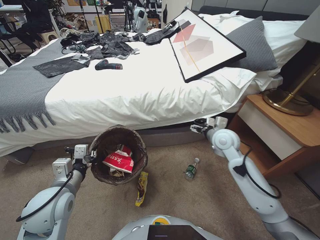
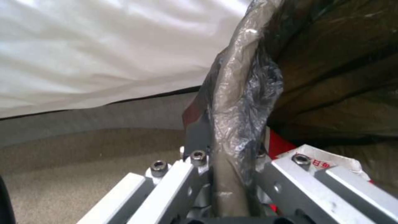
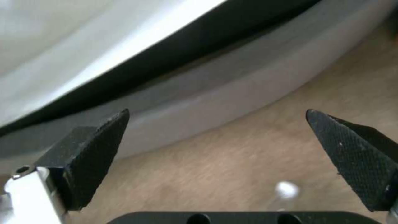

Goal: Pick up the trash bin, then pick up the garbage from the floor and place it into the trash bin.

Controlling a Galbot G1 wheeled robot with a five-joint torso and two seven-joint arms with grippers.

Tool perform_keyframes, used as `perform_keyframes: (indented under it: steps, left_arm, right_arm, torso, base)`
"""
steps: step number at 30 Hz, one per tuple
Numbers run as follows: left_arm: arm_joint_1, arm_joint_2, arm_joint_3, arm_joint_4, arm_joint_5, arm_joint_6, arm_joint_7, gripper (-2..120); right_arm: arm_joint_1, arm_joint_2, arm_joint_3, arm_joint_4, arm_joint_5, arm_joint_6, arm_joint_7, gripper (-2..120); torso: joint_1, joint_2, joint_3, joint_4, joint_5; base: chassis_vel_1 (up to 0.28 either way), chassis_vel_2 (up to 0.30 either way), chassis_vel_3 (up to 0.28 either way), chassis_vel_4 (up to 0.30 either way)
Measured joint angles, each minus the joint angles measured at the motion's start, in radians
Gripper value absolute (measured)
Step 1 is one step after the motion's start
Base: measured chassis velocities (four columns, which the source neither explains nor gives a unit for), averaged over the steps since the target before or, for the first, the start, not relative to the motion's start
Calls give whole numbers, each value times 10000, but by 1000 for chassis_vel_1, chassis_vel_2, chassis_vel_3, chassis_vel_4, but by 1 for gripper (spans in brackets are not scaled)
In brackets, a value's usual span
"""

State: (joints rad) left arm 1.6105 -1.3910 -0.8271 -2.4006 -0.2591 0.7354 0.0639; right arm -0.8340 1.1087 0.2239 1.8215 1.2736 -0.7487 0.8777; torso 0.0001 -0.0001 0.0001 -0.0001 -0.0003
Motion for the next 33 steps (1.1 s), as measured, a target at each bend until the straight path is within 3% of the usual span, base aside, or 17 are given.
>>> perform_keyframes:
  steps: [9,33]
  left_arm:
    - [2,0,-35,12,38,0,12,0]
    - [-84,-124,33,96,126,0,44,0]
  right_arm:
    - [128,1534,-707,-1245,-325,74,60,100]
    - [-910,1834,-492,-1003,-1197,125,-248,100]
  torso:
    - [0,0,-1,2,2]
    - [-1,1,-2,1,2]
  base:
    - [0,0,0,0]
    - [0,0,0,0]
